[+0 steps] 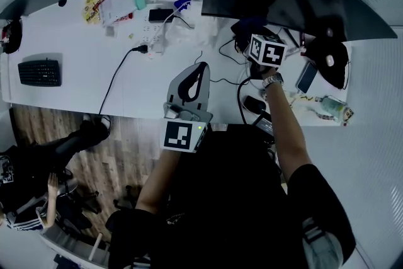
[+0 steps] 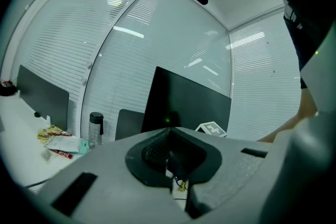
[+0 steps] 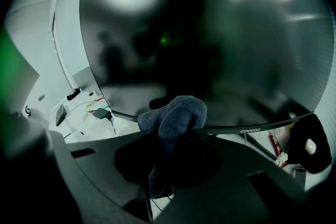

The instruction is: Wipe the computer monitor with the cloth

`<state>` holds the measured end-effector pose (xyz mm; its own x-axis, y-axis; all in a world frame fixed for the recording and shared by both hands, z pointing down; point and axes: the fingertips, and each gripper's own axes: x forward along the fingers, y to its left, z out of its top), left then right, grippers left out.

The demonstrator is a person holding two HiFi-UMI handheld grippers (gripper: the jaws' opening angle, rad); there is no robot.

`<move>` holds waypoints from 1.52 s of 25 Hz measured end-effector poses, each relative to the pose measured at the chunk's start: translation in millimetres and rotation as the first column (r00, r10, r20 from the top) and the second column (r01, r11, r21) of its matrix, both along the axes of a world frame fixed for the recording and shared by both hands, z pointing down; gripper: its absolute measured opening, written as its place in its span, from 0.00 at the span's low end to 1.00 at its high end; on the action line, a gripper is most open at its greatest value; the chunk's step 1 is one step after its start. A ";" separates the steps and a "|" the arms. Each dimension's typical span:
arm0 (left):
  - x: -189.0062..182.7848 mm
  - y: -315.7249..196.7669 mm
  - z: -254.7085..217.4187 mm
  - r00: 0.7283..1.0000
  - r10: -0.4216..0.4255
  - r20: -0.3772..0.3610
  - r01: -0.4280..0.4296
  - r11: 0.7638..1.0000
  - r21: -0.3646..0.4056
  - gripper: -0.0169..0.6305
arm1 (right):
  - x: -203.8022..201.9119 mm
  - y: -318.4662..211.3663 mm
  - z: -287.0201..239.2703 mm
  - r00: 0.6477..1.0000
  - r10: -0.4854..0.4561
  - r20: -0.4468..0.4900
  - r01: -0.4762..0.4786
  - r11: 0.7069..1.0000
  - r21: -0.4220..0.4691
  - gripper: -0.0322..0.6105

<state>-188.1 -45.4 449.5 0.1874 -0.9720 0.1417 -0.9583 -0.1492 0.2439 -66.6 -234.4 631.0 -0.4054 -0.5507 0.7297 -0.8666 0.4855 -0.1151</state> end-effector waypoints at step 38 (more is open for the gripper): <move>-89.9 50.7 2.0 0.982 -0.187 -0.015 0.187 0.982 0.008 0.04 | -163.8 44.7 -15.6 0.969 -0.247 0.030 0.246 0.969 0.021 0.15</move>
